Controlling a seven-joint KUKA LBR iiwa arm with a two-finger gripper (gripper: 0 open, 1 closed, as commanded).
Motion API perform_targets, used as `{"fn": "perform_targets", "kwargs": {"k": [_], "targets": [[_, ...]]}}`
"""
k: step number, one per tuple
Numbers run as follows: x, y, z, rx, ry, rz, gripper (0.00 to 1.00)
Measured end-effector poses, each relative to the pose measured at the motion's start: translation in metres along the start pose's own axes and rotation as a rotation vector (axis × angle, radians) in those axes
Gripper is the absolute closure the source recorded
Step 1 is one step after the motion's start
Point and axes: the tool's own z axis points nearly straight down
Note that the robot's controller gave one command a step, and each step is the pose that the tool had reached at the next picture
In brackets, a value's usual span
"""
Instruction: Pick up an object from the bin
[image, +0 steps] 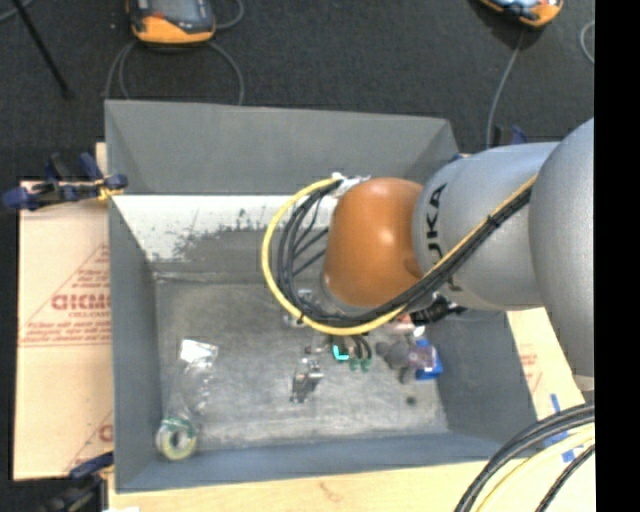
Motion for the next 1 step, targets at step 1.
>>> {"fn": "perform_targets", "kwargs": {"k": [1], "targets": [[-0.0211,-0.0281,-0.0810,0.000,-0.017,0.051,0.00]]}}
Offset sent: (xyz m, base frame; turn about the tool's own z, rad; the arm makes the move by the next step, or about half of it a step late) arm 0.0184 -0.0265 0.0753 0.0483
